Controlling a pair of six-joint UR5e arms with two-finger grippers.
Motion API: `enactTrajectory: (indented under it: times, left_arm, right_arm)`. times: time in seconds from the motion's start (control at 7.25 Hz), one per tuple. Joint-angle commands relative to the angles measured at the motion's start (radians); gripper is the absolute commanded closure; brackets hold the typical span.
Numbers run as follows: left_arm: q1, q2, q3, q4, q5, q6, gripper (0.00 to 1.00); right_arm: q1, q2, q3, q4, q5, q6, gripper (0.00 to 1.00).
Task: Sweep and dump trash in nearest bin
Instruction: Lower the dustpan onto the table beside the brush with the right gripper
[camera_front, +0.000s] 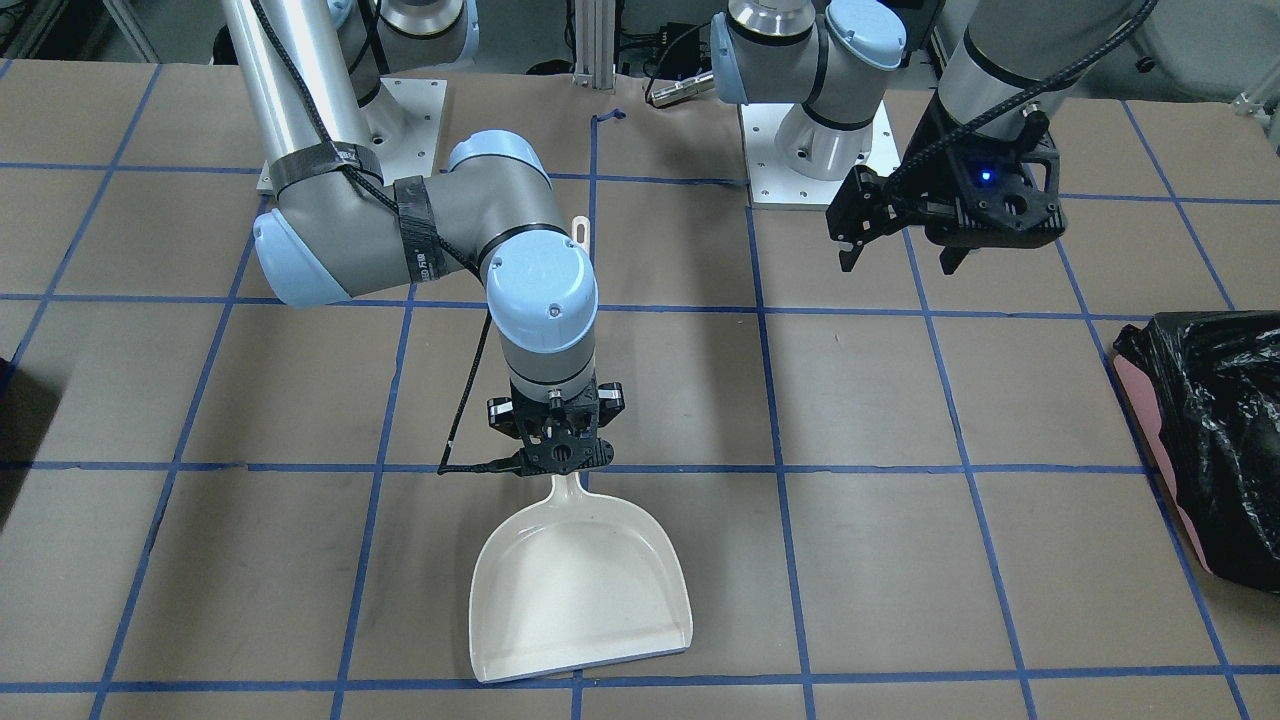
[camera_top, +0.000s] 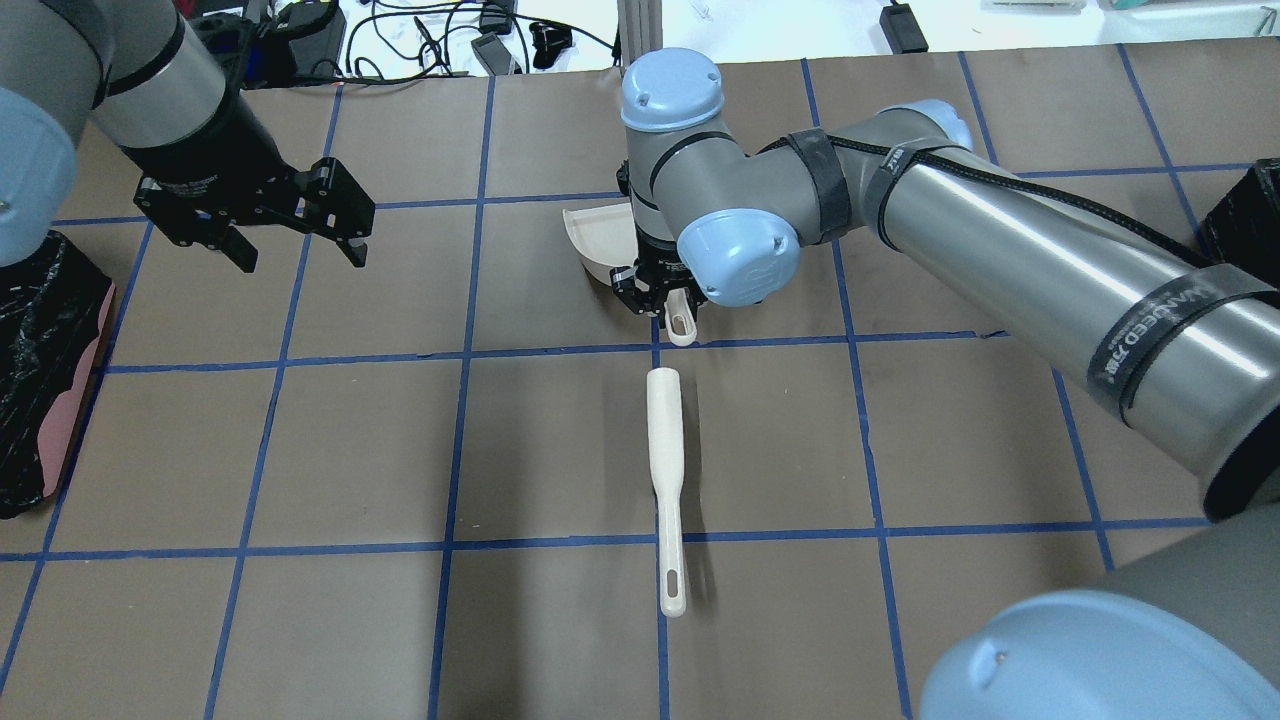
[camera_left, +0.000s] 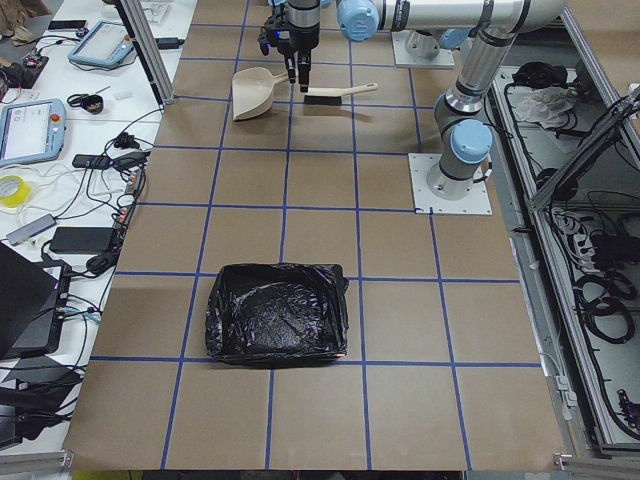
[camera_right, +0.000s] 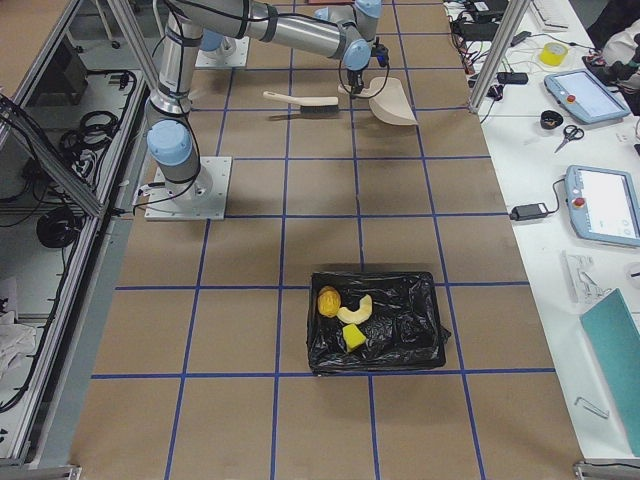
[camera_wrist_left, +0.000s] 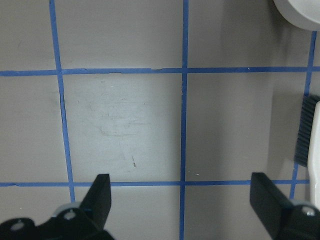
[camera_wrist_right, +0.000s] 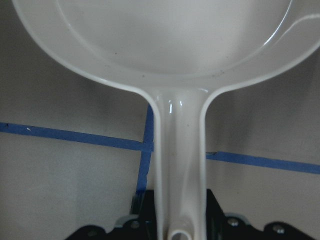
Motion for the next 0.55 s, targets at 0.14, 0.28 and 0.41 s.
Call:
enactTrajectory:
  times: [0.14, 0.28, 0.41]
  left_arm:
    - [-0.001, -0.001, 0.001, 0.001, -0.002, 0.001, 0.0]
    - [0.0, -0.001, 0.001, 0.002, 0.0, 0.001, 0.0]
    - [0.0, -0.001, 0.001, 0.002, 0.0, 0.001, 0.0]
  right_arm:
    - [0.0, 0.006, 0.0, -0.003, -0.001, 0.0, 1.0]
    - [0.0, 0.006, 0.0, -0.006, -0.004, 0.004, 1.0]
    - [0.0, 0.006, 0.001, -0.004, 0.001, 0.007, 0.91]
